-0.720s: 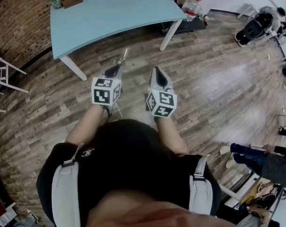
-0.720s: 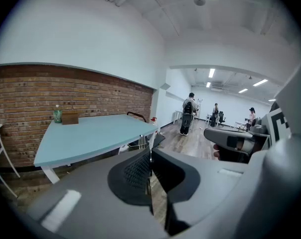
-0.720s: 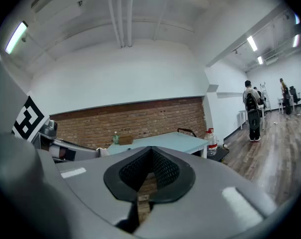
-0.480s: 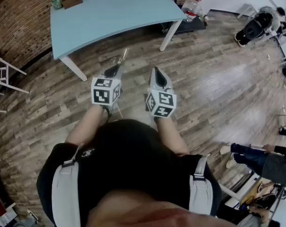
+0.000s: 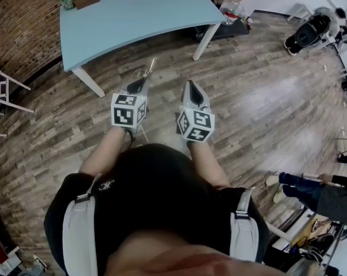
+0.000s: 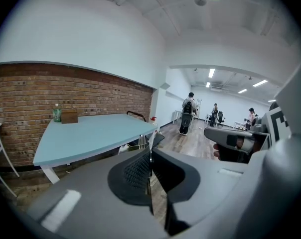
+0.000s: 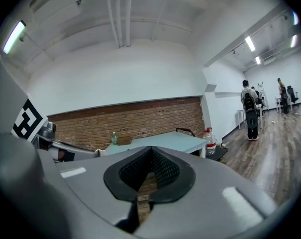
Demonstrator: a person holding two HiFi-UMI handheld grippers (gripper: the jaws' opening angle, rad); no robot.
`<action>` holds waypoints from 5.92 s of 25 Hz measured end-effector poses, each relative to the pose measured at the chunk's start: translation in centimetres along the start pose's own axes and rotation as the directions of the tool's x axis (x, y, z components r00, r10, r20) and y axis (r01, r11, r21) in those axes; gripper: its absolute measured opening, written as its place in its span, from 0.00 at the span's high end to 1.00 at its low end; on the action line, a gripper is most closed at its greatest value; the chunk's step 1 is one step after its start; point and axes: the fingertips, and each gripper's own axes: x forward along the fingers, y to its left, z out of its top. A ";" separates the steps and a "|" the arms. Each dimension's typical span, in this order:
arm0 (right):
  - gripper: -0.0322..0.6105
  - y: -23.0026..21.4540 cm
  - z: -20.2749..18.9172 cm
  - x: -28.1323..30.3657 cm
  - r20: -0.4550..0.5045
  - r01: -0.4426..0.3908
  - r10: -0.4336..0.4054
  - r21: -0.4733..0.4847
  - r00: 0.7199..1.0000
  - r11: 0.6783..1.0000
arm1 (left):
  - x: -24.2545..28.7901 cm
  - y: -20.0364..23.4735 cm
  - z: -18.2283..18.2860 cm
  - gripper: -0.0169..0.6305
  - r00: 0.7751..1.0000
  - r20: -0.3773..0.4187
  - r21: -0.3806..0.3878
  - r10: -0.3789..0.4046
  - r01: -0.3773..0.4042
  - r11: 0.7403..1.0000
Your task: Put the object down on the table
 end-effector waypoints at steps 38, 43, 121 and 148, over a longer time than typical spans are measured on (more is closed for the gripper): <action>0.93 3.2 -1.0 10.2 -0.011 0.031 -0.031 -0.002 0.999 1.000 | 6.1 8.0 0.7 0.96 0.997 -0.039 0.005 -0.066 0.066 0.998; 0.93 0.3 1.4 14.7 0.020 0.010 -0.011 0.017 1.000 1.000 | 10.9 8.3 4.2 0.96 0.998 -0.038 0.018 -0.054 0.055 0.998; 0.93 -26.8 7.8 51.7 -0.157 0.164 -0.154 0.052 0.976 0.985 | 63.0 12.1 9.3 0.96 0.869 -0.401 -0.188 -0.289 0.231 0.955; 0.93 -27.7 7.6 52.8 -0.181 0.128 -0.115 0.062 0.977 0.990 | 64.9 16.7 6.5 0.71 0.887 -0.459 0.010 -0.051 0.062 0.998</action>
